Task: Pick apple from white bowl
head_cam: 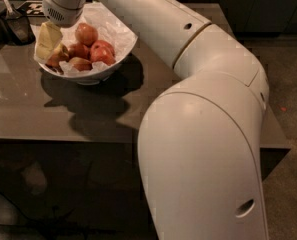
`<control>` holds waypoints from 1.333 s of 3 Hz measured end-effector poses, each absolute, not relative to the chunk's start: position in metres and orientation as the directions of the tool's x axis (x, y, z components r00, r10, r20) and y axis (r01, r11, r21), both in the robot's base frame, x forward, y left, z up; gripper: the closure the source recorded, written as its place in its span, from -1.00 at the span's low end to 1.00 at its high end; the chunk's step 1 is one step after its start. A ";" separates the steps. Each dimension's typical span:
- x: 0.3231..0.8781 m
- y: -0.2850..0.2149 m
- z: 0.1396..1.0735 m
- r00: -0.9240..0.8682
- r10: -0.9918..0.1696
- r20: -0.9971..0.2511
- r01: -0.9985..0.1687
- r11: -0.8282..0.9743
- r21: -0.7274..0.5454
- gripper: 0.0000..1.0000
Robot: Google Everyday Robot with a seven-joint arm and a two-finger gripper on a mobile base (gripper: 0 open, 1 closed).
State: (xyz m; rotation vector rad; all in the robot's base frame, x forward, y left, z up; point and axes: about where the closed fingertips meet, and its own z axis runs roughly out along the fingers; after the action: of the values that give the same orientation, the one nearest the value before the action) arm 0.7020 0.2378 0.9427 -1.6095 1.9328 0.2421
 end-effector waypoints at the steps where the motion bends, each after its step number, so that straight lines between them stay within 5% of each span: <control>1: 0.702 0.238 0.939 -0.071 -0.820 -0.567 -0.940 0.245 -0.236 -1.00; 3: 0.702 0.239 0.939 -0.071 -0.820 -0.568 -0.940 0.245 -0.236 -0.54; 4: 0.702 0.239 0.939 -0.071 -0.820 -0.568 -0.940 0.245 -0.236 -0.88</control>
Offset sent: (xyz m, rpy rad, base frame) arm -0.0003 0.0006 -0.0030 0.0160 -0.0059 0.0053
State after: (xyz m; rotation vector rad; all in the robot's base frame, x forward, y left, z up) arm 0.7016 0.2385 0.9390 -1.6026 1.9154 0.2560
